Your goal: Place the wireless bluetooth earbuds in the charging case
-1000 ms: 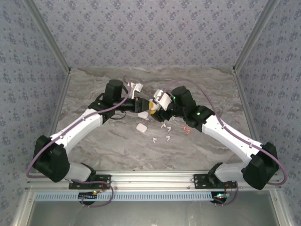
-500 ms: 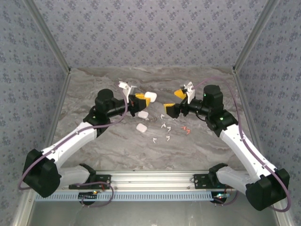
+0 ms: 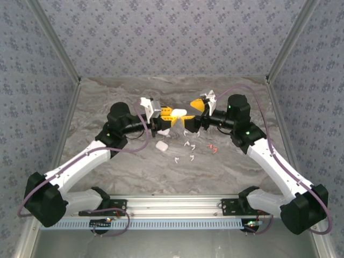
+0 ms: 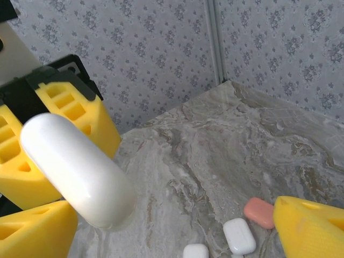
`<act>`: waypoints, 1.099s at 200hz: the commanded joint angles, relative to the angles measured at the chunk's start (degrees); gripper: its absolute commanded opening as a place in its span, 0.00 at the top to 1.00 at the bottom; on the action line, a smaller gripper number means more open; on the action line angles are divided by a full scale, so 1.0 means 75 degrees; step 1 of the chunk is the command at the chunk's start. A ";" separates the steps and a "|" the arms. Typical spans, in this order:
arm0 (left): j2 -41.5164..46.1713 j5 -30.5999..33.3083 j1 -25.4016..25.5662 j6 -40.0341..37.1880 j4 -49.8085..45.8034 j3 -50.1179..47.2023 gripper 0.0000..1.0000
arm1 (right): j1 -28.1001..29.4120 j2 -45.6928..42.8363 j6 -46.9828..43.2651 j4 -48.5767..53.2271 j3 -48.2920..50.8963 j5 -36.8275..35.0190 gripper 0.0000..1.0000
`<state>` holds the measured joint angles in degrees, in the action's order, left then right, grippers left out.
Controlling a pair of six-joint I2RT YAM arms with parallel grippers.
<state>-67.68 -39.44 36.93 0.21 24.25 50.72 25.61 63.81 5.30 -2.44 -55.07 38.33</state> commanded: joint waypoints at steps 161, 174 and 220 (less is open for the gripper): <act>-0.0068 -0.0255 0.0080 -0.0306 -0.0010 0.0258 1.00 | -0.0623 0.0152 0.0067 -0.0126 -0.0802 0.0070 0.05; -0.0065 -0.0183 0.0086 -0.0298 -0.0019 0.0245 1.00 | -0.0635 0.0113 0.0067 -0.0091 -0.0790 0.0085 0.05; 0.0136 0.0896 0.0085 0.0004 0.0457 -0.0456 1.00 | -0.0765 -0.0602 -0.0081 0.0894 -0.0554 -0.0385 0.05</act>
<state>-68.01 -37.32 37.30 -0.95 23.99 50.48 20.64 63.51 5.13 -0.43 -59.16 38.06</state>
